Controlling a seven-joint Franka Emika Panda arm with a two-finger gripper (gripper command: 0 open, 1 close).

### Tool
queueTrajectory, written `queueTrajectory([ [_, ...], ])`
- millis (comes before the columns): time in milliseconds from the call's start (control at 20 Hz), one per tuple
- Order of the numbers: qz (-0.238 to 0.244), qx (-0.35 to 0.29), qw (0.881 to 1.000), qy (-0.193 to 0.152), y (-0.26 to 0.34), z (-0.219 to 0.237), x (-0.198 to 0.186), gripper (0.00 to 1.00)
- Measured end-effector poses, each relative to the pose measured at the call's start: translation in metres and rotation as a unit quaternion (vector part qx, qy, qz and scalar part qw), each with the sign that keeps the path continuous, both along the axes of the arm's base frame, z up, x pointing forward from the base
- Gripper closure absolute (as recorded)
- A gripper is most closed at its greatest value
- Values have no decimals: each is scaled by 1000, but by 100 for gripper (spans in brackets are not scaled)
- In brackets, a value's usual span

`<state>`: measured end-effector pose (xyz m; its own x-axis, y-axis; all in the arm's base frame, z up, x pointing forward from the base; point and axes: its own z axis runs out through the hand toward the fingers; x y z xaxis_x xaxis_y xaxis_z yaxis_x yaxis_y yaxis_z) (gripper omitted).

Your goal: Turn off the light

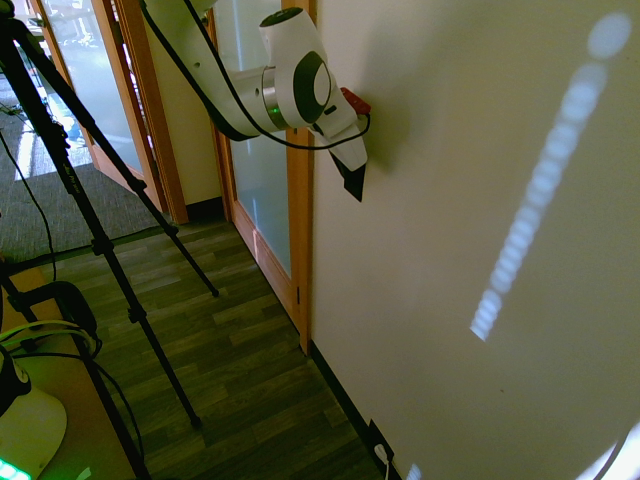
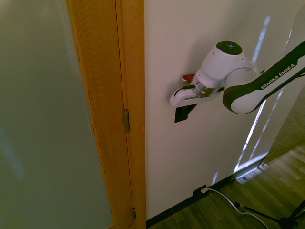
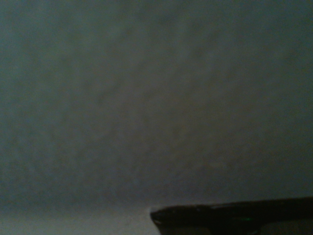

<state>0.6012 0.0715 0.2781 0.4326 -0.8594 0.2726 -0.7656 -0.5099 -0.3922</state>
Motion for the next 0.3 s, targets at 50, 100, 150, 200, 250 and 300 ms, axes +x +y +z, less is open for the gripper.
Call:
queueTrajectory([
  [50, 10, 5, 1000, -2, -3, 0, -2, 0],
  [100, 20, 9, 1000, -4, -5, -1, -6, 0],
  [150, 27, 11, 1000, -3, -6, -2, -10, 0],
  [200, 31, 12, 999, 4, -4, -5, -18, 0],
  [250, 36, 13, 999, 15, 0, -10, -31, 0],
  [300, 43, 14, 999, 23, 7, -15, -44, 0],
])
